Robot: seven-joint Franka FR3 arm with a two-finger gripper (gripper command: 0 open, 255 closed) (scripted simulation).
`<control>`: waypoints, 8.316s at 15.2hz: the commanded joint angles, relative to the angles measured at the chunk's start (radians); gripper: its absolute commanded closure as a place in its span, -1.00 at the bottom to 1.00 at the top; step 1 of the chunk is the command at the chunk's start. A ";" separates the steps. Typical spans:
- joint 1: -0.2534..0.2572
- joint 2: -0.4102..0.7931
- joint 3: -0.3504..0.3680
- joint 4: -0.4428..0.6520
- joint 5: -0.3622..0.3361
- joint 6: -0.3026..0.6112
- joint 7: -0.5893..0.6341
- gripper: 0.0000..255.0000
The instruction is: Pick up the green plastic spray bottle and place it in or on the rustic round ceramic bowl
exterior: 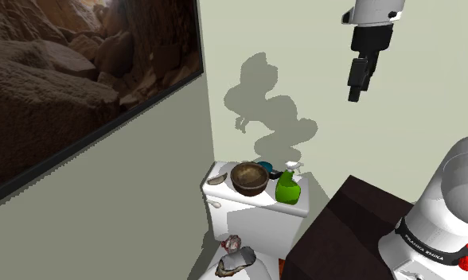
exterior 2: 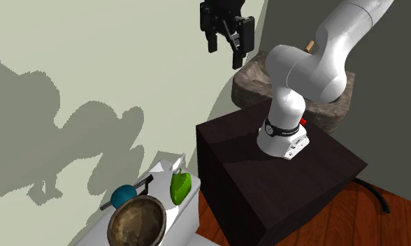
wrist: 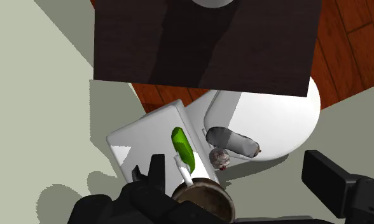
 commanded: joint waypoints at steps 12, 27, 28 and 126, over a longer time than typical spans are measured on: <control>0.022 0.199 -0.026 -0.208 -0.035 0.422 -0.060 -1.00; 0.043 0.759 -0.046 -0.195 -0.072 0.990 -0.123 -1.00; 0.043 0.800 -0.045 -0.182 -0.074 1.019 -0.126 -1.00; 0.092 1.090 0.006 0.512 -0.022 0.610 -0.089 1.00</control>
